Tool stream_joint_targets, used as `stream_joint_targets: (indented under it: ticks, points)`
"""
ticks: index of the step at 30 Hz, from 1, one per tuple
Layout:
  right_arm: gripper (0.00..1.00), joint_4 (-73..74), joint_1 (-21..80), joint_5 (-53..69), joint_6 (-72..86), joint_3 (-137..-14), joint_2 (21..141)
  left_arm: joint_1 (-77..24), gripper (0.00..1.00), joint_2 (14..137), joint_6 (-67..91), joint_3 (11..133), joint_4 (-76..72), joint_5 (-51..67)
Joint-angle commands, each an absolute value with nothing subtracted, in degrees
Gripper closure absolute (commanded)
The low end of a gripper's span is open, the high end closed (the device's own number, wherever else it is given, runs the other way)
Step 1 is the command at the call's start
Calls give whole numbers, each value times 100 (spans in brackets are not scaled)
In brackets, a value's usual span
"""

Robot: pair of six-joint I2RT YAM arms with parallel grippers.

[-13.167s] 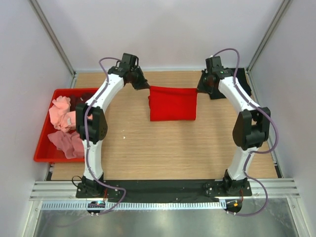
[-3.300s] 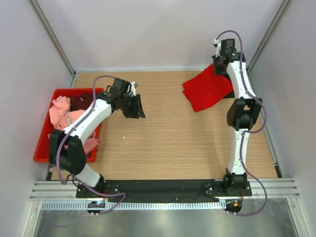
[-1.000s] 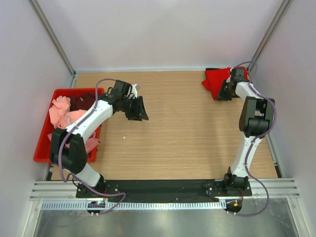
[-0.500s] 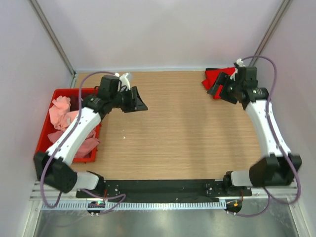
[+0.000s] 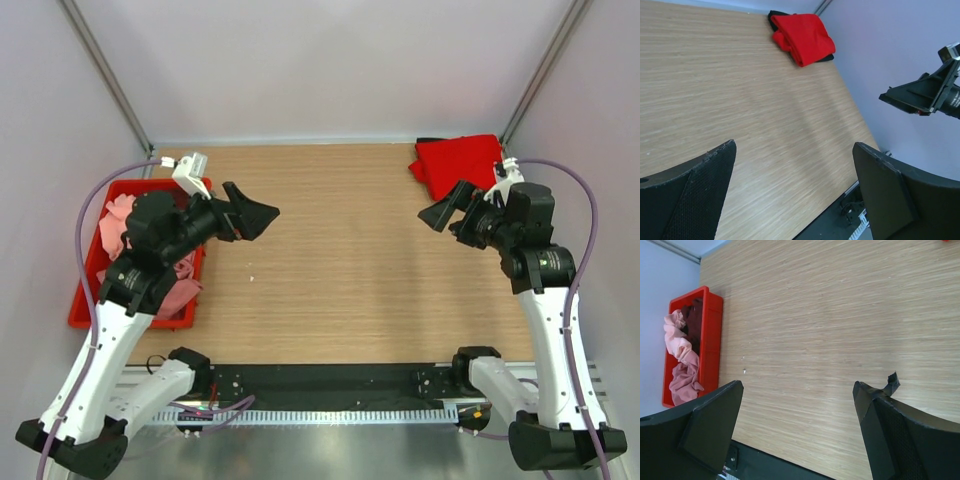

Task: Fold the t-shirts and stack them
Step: Neatly place the folded tshirt to the corner

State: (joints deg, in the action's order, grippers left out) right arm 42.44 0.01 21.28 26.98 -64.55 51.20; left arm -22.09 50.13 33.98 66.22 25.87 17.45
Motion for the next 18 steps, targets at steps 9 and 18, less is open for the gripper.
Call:
stream_joint_targets:
  ticks: [9,18]
  points:
    - [0,3911,0,2277,2953,-6451,4869,-2188,0,4931,3489,6425,2391,2056]
    - [0,4131,0,2153,2821,-6521,4878,-2180,0,5001,3489,6442,2479,2189]
